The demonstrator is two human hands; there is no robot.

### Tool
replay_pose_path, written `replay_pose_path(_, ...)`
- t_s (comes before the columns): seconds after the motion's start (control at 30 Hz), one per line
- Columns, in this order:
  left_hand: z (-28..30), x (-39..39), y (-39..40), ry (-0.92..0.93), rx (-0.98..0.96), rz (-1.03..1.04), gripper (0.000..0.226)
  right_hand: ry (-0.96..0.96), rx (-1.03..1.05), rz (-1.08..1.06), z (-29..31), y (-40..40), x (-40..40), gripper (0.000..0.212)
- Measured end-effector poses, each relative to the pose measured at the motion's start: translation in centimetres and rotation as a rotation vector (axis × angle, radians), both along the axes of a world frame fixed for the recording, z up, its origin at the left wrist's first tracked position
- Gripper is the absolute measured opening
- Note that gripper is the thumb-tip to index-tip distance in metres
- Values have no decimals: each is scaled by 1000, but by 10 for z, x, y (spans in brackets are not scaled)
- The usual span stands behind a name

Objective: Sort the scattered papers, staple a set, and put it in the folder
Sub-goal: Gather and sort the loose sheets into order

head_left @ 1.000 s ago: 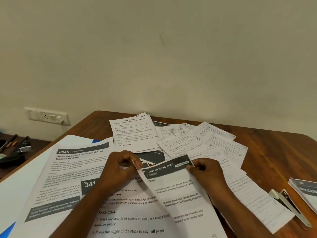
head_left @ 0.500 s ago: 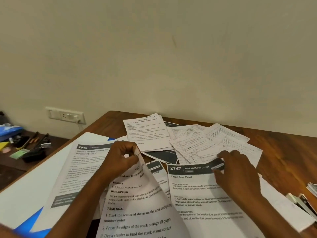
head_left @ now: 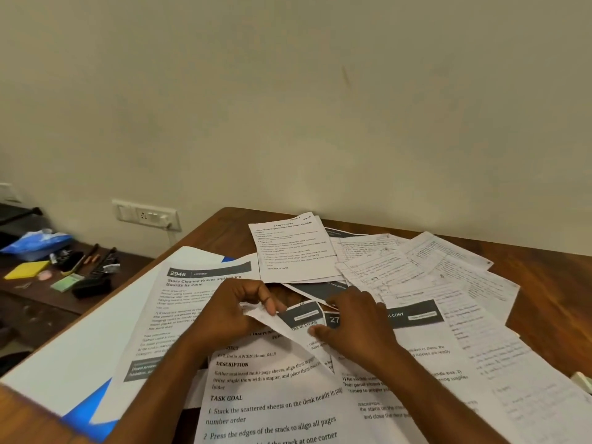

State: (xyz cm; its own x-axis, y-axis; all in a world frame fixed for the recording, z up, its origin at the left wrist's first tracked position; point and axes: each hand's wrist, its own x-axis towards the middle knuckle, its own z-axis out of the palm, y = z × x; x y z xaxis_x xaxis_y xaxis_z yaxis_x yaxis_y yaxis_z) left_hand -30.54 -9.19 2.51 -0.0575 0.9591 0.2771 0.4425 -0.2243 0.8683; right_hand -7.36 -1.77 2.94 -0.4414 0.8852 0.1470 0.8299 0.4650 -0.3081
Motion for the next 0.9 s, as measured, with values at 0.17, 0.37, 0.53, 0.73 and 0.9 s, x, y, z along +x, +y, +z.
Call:
replay_pose_path(0.17, 1, 10, -1, 29, -24, -7, 21, -1, -97, -73, 5, 19, 5, 71)
replay_pose_path(0.37, -2, 15, -2, 8, -92, 0, 26, 92, -238, -112, 6, 23, -9, 59)
replay_pose_path(0.53, -5, 12, 0, 22, -77, 12, 22, 169, -342, -183, 3, 27, -25, 40)
replay_pose_path(0.73, -6, 13, 0, 48, -97, 19, 24, 186, -355, -147, 1, 21, -21, 22)
replay_pose_path(0.9, -4, 14, 0, 34, -84, 30, 23, 300, -401, -166, 3, 16, -11, 18)
